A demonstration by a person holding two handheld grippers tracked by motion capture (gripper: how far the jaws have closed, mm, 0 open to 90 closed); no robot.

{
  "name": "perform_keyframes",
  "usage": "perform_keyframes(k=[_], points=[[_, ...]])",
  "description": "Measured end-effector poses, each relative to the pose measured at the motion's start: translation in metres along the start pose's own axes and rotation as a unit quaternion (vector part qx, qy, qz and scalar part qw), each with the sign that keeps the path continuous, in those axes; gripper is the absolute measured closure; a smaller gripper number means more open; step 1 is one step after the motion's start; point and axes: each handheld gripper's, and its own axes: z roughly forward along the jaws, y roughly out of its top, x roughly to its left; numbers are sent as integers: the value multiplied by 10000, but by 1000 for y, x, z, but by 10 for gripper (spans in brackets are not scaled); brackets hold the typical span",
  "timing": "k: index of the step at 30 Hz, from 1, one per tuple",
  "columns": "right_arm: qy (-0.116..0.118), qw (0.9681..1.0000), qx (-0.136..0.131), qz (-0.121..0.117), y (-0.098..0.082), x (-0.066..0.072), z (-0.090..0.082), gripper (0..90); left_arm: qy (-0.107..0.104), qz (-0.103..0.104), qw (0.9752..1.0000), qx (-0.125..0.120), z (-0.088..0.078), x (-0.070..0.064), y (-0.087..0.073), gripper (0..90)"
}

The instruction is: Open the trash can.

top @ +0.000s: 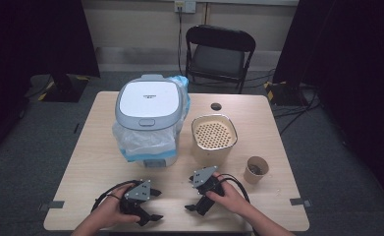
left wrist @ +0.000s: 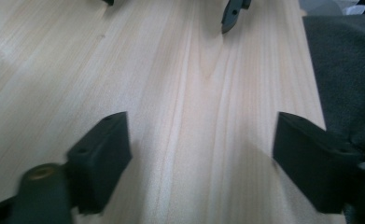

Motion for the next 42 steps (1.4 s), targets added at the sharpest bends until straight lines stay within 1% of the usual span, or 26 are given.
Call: perform_keyframes(k=[1,2,4,5,8,9,10,12,13,15,16,18,22,24,28,29,30,31,32,33,34,35,36,37,38,42], points=[[-1,10000,3,-4,0,0,0,0,55,8,10000,-22,1,-1,0,141],[0,10000,3,-6,0,0,0,0,36,65,9999,76,0,-1,0,133],[2,10000,2,-6,0,0,0,0,8,90,10000,32,1,-1,1,111],[0,10000,1,-5,0,0,0,0,-7,131,9999,98,1,-1,1,106],[1,10000,1,-4,0,0,0,0,-13,129,9999,114,1,-1,1,89],[1,10000,2,-4,0,0,0,0,-52,41,10000,69,2,-2,1,73],[1,10000,2,-4,0,0,0,0,-52,41,10000,69,2,-2,1,65],[1,10000,2,-4,0,0,0,0,-80,19,9999,74,2,-2,1,65],[1,10000,2,-3,0,0,0,0,-97,48,9998,163,0,-3,2,82],[1,10000,1,-5,0,0,0,0,-123,123,9996,208,-3,-4,3,175],[1,10000,1,-4,0,0,0,0,-139,134,9995,255,-5,-6,5,194],[2,10000,1,-2,0,0,0,0,-132,188,9992,315,-6,-8,6,156],[-4,10000,-8,-16,0,0,0,0,-189,120,9996,183,-16,-14,13,168],[-5,10000,-12,-23,0,0,0,0,-236,195,9993,227,-22,-15,18,168],[-4,10000,-11,-26,0,0,0,0,-230,133,9994,225,-36,-17,36,168],[-6,10000,-10,-22,0,0,0,0,-229,143,9992,278,-39,-17,40,168],[-6,10000,-10,-22,0,0,0,0,-229,143,9992,278,-39,-17,40,168],[-4,10000,-11,-26,0,0,0,0,-240,136,9992,284,-44,-17,49,168],[-4,10000,-11,-26,0,0,0,0,-240,136,9992,284,-44,-17,49,168],[-3,10000,-12,-27,0,0,0,0,-217,105,9995,221,-49,-17,57,168],[-3,10000,-12,-27,0,0,0,0,-217,105,9995,221,-49,-17,57,168],[-9,10000,-12,-23,0,0,0,0,-233,55,9994,243,-54,-16,66,168],[-9,10000,-12,-23,0,0,0,0,-233,55,9994,243,-54,-16,66,168],[-10,10000,-13,-23,0,0,0,0,-224,9,9995,220,-59,-16,73,168],[-10,10000,-13,-23,0,0,0,0,-224,9,9995,220,-59,-16,73,169],[-11,10000,-11,-18,0,0,0,0,-215,-71,9996,153,-70,-15,86,169]])
